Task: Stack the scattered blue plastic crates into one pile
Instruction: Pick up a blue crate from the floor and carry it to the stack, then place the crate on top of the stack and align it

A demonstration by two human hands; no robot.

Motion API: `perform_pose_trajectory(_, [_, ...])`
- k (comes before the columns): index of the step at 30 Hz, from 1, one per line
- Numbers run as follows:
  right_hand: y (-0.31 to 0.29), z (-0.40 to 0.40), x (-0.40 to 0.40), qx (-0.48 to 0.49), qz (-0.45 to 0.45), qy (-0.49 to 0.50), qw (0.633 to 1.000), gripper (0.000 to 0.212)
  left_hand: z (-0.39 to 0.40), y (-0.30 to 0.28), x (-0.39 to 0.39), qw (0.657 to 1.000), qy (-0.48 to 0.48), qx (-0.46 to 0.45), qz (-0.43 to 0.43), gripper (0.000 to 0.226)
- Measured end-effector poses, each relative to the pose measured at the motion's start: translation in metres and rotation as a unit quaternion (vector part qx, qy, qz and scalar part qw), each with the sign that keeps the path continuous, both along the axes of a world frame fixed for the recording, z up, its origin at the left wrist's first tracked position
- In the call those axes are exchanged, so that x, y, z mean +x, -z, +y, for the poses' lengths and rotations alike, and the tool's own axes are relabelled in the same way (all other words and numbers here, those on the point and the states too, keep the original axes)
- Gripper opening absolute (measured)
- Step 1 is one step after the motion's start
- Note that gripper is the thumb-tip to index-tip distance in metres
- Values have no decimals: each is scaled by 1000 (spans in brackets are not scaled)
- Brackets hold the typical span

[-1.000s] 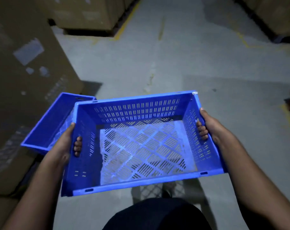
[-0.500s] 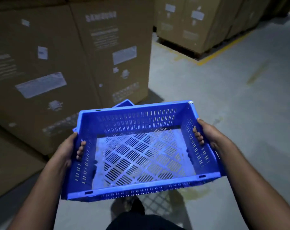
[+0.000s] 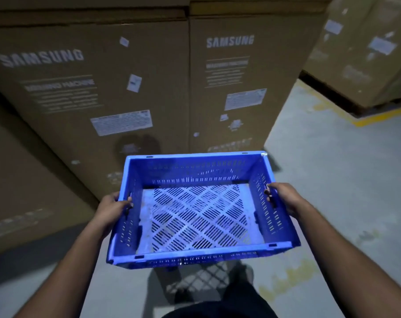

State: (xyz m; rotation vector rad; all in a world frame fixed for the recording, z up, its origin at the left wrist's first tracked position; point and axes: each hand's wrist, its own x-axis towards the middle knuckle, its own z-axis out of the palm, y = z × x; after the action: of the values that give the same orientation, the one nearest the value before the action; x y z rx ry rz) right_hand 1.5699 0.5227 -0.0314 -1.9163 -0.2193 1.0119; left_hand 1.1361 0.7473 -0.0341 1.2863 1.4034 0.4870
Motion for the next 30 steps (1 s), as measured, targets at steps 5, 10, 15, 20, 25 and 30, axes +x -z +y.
perform_pose_trajectory(5, [19, 68, 37, -12, -117, -73, 990, 24, 36, 40, 8, 996, 6, 38, 84, 20])
perform_pose_trajectory(10, [75, 126, 95, -57, -197, -152, 967, 29, 72, 92, 15, 986, -7, 60, 157, 32])
perform_pose_trajectory(15, [111, 160, 119, -73, -228, -221, 946, 38, 50, 78, 44, 972, 21, 44, 228, 41])
perform_pose_trajectory(20, [111, 155, 116, -65, -207, -201, 955, 48, 30, 80, 56, 978, -10, 27, 206, 46])
perform_pose_trajectory(25, [92, 138, 104, -43, -282, -270, 919, 51, 18, 79, 64, 957, 69, 71, 272, 60])
perform_pose_trajectory(30, [119, 100, 84, -75, -510, -436, 738, 71, -23, 116, 70, 884, 140, 184, 406, 76])
